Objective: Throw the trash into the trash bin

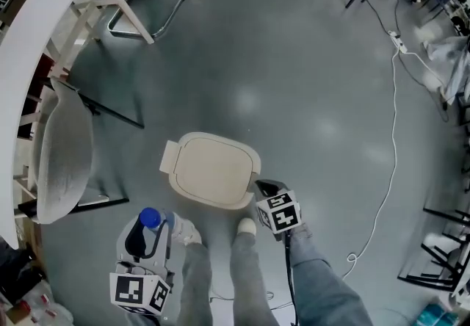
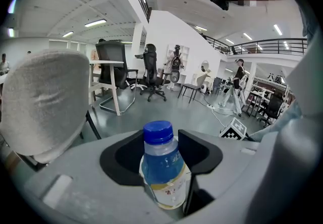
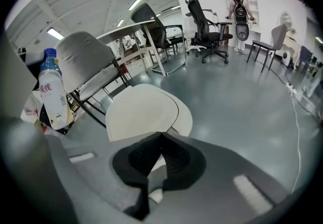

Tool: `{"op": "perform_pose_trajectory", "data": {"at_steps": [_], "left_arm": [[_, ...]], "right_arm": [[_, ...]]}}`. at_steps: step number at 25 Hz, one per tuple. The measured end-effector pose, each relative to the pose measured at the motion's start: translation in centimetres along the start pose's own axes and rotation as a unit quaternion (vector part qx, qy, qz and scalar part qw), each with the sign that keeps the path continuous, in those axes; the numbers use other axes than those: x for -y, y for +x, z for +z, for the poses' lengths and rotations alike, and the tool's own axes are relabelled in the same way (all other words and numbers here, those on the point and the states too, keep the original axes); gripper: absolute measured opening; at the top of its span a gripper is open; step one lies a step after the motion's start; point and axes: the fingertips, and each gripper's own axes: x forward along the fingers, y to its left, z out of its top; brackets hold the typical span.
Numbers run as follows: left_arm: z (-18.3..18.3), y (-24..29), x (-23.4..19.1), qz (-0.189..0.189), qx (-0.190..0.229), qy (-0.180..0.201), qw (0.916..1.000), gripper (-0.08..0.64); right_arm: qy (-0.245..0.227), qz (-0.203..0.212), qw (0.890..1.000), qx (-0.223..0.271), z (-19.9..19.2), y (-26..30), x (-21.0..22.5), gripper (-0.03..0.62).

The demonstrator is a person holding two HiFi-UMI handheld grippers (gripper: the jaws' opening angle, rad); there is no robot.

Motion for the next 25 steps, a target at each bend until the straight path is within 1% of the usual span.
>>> {"op": "perform_pose_trajectory", "data": {"at_steps": [5, 8, 13, 18, 22, 25], "left_arm": [[0.4, 0.0, 0.0, 0.001, 0.000, 0.001, 1.0000, 0.221], [0.1, 0.1, 0.2, 0.000, -0.003, -0.001, 1.0000, 0.221], [-0.2, 0.1, 0.7, -0.003, -0.007, -0.001, 1.0000, 0.221], [-0.4, 0.2, 1.2, -0.009, -0.011, -0.004, 0.9999, 0.221], [-0.4, 0.3, 1.5, -0.011, -0.012, -0.005, 0.9999, 0.221], [-0.5, 0.4, 1.5, -0.011, -0.012, -0.008, 0.9998, 0.221]], "right_arm": [[-0.011, 0.003, 1.000, -0.025, -1.3, 1.0, -0.3, 0.003], [-0.009, 0.003, 0.999, -0.033, -2.1, 1.7, -0.2, 0.003], [-0.006, 0.008, 0.999, -0.033, -2.4, 1.9, -0.2, 0.003], [-0.019, 0.009, 0.999, -0.035, -2.4, 2.3, -0.1, 0.003], [-0.028, 0.017, 0.998, -0.058, -2.8, 2.1, -0.2, 0.003], [-0.021, 0.019, 0.997, -0.071, -3.1, 2.4, 0.3, 0.003]]}}
